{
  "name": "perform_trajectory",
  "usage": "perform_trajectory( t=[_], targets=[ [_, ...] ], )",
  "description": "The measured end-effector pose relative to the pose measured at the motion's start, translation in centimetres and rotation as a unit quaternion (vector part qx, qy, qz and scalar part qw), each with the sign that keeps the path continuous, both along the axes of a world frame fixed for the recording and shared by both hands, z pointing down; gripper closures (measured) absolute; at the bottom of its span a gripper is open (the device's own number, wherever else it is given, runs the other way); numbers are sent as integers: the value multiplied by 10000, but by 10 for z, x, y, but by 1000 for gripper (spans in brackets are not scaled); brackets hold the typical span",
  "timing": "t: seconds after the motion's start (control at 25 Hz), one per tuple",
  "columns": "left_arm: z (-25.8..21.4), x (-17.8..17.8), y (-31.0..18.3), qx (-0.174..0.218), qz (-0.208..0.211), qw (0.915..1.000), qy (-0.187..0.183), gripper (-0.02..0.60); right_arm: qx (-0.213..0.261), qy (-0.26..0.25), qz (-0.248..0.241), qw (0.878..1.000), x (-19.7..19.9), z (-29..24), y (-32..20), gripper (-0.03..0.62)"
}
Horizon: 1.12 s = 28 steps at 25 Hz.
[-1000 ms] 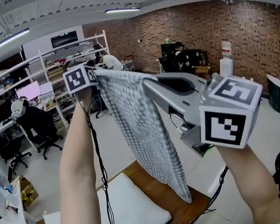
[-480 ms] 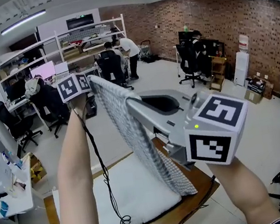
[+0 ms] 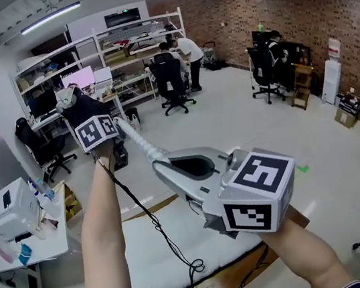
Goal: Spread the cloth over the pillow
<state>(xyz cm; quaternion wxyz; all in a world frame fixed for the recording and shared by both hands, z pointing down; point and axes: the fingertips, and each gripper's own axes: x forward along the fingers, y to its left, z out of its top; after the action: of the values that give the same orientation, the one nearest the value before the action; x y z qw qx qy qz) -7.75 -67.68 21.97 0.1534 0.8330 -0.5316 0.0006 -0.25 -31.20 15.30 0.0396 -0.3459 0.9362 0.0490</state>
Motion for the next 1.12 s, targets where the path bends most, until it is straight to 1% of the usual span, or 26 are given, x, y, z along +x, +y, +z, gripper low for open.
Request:
perform_trajectory(
  t=[0.28, 0.44, 0.56, 0.72, 0.88, 1.12],
  targets=[
    [59, -104, 16, -351, -182, 9991, -121, 565, -577, -177, -646, 9961, -88, 55, 11, 591],
    [98, -161, 27, -669, -146, 9973, -275, 565, -849, -166, -953, 9917, -136, 84, 17, 591],
    [121, -195, 37, -840, -105, 9958, -355, 565, -1030, -164, -1151, 9879, -167, 101, 22, 591],
    [151, -231, 48, -1037, -66, 9938, -393, 565, -1232, -75, -1352, 9831, -205, 124, 28, 591],
    [185, -259, 57, -1248, -75, 9914, -382, 565, -1509, -12, -1515, 9769, -236, 149, 36, 591],
    [246, -292, 76, -1641, -77, 9857, -380, 565, -1965, 42, -1554, 9681, -270, 198, 43, 591]
  ],
)
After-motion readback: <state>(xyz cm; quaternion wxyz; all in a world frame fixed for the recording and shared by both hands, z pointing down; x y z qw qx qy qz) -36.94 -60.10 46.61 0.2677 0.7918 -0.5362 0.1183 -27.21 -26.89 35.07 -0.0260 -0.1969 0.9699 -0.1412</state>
